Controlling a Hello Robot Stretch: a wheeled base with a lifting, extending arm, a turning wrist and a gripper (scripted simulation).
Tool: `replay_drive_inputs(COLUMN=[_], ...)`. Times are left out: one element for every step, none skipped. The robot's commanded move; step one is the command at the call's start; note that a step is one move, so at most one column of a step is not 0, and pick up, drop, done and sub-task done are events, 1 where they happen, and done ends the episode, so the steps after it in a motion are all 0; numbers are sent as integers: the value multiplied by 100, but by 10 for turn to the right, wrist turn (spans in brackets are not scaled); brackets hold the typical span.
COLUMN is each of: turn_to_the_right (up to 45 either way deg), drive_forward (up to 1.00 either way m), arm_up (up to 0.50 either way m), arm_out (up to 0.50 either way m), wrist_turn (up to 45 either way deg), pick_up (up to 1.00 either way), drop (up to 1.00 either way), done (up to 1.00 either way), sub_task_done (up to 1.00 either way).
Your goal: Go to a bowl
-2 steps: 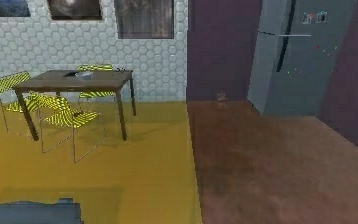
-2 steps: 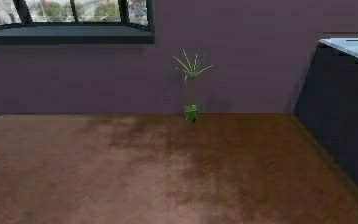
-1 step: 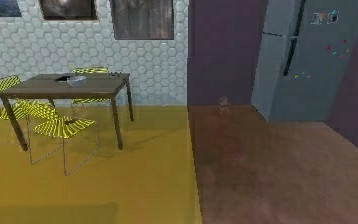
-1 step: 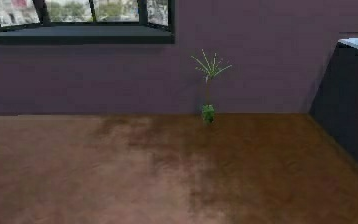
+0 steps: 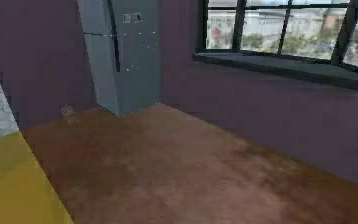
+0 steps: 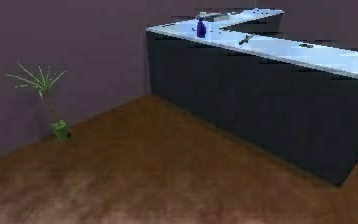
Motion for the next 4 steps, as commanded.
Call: replay_drive_inputs(turn_to_the_right=[420, 0, -450, -390], drive_forward=[0, 5, 0, 0], arm_up=[0, 0, 0, 0], arm_out=[0, 0, 0, 0], wrist_turn=[0, 0, 0, 0], pick_up=[0, 0, 0, 0], drop=[0, 0, 0, 0], done=[0, 0, 0, 0], sub_task_done=[0, 0, 0, 0])
